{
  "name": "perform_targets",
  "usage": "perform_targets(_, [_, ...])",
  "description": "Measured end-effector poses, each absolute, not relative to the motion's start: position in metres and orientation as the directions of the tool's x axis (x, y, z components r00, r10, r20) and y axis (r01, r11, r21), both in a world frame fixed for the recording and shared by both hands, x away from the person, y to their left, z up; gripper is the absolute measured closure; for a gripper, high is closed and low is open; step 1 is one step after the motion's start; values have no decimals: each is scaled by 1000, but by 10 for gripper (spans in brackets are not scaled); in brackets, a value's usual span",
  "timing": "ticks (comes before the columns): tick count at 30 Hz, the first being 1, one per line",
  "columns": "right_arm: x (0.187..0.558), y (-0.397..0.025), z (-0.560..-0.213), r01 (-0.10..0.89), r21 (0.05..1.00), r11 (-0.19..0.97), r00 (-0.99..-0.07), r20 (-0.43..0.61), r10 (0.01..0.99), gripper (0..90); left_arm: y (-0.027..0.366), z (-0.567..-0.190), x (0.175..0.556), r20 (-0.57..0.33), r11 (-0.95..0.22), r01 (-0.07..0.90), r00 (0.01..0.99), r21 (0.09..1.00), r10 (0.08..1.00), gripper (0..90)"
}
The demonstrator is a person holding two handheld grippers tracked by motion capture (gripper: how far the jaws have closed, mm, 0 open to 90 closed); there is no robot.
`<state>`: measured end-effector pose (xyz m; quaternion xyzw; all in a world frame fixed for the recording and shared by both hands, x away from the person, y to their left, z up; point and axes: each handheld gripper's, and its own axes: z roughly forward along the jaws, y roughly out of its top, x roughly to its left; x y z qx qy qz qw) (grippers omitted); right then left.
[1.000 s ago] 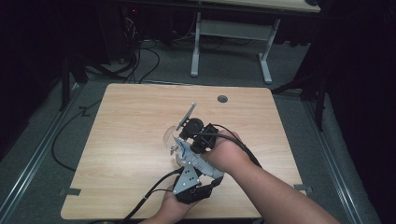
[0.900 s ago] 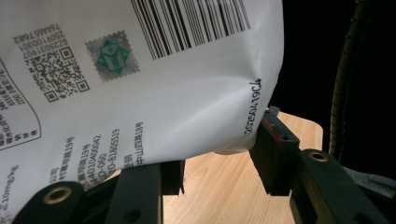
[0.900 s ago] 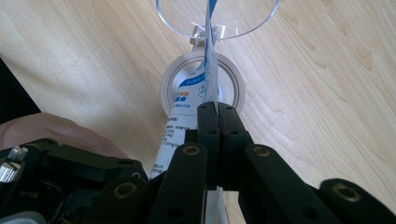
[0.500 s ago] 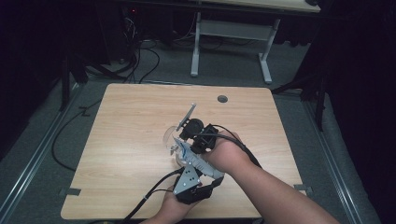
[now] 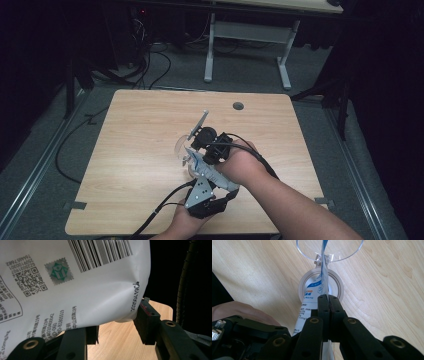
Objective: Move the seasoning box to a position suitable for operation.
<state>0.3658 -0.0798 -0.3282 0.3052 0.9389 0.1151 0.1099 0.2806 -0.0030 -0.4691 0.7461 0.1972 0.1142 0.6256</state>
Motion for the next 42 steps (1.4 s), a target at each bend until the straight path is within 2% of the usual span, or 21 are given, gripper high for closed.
perform_targets(42, [364,-81,-328,543,287,789,-790,-143,596,897,-4,-469,280,-71,-143,147,897,979,435,585])
